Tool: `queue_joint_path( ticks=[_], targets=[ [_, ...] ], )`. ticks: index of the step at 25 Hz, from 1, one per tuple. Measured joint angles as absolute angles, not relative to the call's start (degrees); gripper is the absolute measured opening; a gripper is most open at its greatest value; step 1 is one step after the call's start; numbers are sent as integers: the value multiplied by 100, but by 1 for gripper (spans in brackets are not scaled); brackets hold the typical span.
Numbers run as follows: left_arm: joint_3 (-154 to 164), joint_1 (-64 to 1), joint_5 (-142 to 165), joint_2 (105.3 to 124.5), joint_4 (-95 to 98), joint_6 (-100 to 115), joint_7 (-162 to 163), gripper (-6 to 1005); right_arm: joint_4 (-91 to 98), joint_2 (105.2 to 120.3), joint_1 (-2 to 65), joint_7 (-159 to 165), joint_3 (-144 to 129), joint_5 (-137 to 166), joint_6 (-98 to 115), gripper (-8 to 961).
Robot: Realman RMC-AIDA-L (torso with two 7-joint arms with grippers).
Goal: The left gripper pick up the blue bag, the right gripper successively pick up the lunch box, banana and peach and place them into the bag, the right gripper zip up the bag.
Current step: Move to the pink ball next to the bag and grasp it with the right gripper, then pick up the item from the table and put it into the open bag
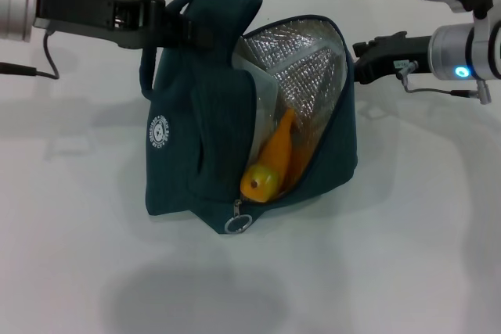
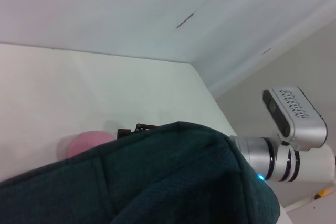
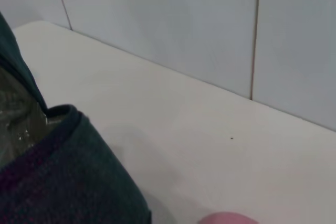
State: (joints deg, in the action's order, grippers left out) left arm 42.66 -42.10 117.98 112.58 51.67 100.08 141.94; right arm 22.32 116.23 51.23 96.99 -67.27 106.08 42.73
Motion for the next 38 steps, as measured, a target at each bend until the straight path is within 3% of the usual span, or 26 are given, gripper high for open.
queue_joint_path(
  ticks=[1, 7, 12, 25, 38],
  targets=[
    [4269, -4210, 11798, 11261, 5168, 10008, 14194, 37, 2232, 11622, 5125, 9700, -6761, 10607, 4262, 821],
    [4280, -4216, 11796, 11262, 5168, 10008, 14194, 37, 2232, 11620, 5157, 9691, -6970, 10609, 4217, 601],
    [4280, -4219, 11797, 11261, 5167, 10009, 14194, 37, 2233, 11619, 5159, 9691, -6984, 10610, 4210, 358],
    [4254, -4197, 11804, 11249, 5167, 10010, 14188, 37, 2777, 11612, 4799, 9624, -7058, 10359, 4270, 52],
    [4244, -4150, 11804, 11230, 5161, 10008, 14186, 38, 4652, 11522, 3287, 9017, -6675, 8490, 5660, 31]
  ],
)
